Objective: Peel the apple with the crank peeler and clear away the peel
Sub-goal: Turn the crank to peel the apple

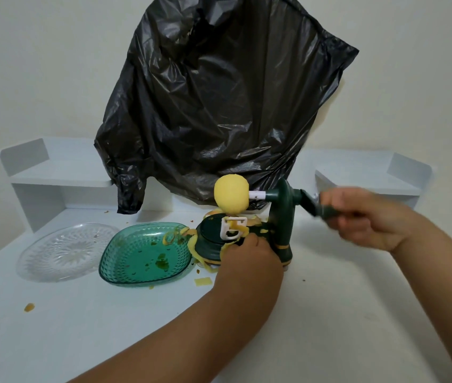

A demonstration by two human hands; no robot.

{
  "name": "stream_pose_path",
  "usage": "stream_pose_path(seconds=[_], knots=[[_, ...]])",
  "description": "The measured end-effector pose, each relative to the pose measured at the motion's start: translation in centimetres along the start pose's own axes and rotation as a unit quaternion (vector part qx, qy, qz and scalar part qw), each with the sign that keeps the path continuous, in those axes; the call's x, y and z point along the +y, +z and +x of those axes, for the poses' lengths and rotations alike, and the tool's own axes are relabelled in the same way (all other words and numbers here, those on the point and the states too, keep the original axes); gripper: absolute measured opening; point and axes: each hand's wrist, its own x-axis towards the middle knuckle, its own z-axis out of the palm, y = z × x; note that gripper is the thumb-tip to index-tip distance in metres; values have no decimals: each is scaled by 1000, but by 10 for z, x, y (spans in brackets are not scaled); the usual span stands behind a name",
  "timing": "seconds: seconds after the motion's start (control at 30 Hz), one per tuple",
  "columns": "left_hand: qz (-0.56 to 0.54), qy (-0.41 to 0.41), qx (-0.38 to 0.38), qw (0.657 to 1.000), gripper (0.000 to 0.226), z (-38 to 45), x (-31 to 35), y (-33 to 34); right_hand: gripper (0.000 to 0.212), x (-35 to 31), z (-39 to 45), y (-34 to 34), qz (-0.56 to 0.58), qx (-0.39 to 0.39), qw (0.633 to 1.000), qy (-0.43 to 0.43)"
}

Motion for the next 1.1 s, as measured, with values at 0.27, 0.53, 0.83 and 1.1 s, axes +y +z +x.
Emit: stream_pose_path(seconds=[0.27,0.53,0.83,1.1], knots=[[6,4,2,1000,34,-1,-2,0,14,7,48,14,-270,322,905,-69],[-4,-1,-7,1000,34,0,2,1,4,-32,9,9,-47,191,963,-183],[-3,2,2,1000,32,0,0,0,19,-2,-6,1,-174,20,982,70],[-4,-8,3,1000,34,0,-2,0,18,-2,48,18,-366,290,880,-84]])
